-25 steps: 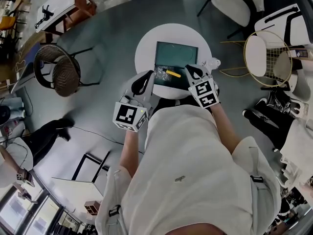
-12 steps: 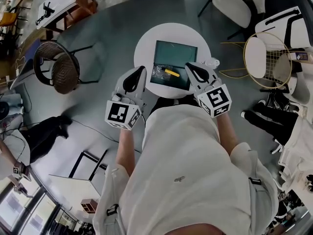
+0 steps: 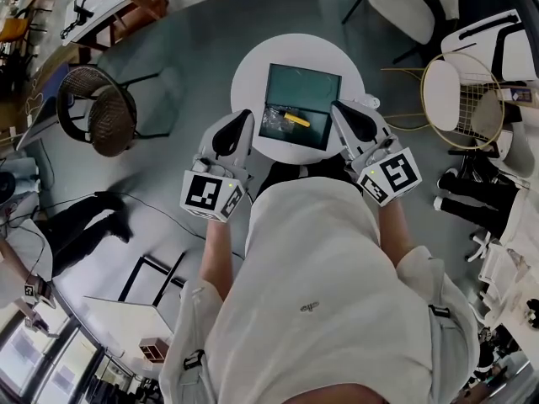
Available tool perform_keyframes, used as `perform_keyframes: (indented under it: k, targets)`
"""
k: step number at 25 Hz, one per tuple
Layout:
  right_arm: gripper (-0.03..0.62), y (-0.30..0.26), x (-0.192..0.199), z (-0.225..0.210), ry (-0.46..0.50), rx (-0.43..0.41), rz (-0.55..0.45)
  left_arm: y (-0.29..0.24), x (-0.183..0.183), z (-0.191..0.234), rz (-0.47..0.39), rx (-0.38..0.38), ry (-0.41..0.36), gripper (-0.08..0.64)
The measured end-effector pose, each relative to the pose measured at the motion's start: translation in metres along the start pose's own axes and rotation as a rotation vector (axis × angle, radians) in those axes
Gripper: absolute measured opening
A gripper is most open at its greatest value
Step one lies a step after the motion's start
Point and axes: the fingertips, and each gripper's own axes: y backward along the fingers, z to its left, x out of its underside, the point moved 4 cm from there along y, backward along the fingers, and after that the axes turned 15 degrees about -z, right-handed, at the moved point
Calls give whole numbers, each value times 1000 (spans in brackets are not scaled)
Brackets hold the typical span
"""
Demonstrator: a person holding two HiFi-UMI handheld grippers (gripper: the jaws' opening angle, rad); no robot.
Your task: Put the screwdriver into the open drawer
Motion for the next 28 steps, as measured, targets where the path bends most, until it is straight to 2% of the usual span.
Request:
perform_keyframes:
  k: [7,15,21,25,28]
  targets:
    - [5,10,-6,-1,-1,-1,-14,2,9,-11,1,-4,-5,9]
    - [5,26,-14,7,25,-55,-26,18,4,-42,-13,-47,-39,9]
    - [5,80,-24,-3,37,-64,-31,18,8,-90,-40,-81,-12,9]
    - [5,129,-21,-12,22,-55,-28,19,20,-133,-15,-75,-3,9]
    - [5,168,-18,-10,11,-66,-20,27,23,-166,-42,-92,33,9]
